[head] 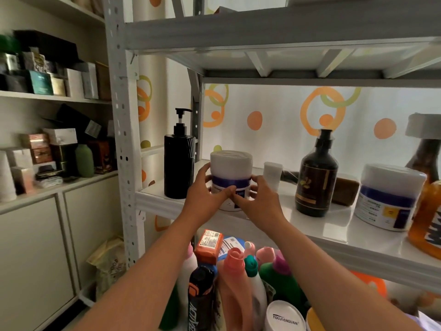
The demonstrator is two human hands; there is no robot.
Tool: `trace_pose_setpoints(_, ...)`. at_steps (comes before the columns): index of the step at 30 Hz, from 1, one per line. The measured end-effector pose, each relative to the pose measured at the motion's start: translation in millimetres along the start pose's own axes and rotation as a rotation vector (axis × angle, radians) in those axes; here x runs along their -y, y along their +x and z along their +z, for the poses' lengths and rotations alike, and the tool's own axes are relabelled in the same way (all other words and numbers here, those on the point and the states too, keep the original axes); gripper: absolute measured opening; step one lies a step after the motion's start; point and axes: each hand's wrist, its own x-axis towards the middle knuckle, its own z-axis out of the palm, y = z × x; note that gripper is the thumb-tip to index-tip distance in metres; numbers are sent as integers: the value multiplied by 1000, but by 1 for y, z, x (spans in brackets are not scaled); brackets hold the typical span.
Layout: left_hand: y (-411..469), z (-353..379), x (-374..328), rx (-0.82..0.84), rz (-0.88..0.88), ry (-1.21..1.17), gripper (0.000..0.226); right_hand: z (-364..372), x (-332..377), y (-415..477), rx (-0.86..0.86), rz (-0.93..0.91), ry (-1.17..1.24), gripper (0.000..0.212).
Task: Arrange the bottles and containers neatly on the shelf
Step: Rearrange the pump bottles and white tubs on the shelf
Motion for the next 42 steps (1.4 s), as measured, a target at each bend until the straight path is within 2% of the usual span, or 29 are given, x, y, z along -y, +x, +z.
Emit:
trace_pose_setpoints(15,-1,-3,3,-43,22,42,76,15,4,3,26,-39,3,63)
trace_pose_setpoints(20,-18,9,-5,-201,48,79,65,10,3,-5,57,-55,-23,62)
trace_pose_setpoints(23,-28,18,-9,-329,131,160,55,-1,5,-13,6,-33,-19,58)
trace_pose_setpoints(25,-32,27,-12,-340,195,163,49,-10,3,-17,-46,-26,-17,58)
trace_pose_setpoints(29,-42,59,-27,-228,189,50,33,-35,-5,-29,-204,-40,16,47)
trace_pose_setpoints(33,-52,99,-43,-77,162,-64,37,-72,-24,-43,-359,-20,13,41)
trace_pose_setpoints(38,-64,148,-67,79,202,-98,24,-121,-51,-48,-537,53,-115,49)
trace_pose_setpoints(42,-70,188,-86,204,215,-161,24,-145,-69,-46,-539,122,-147,60)
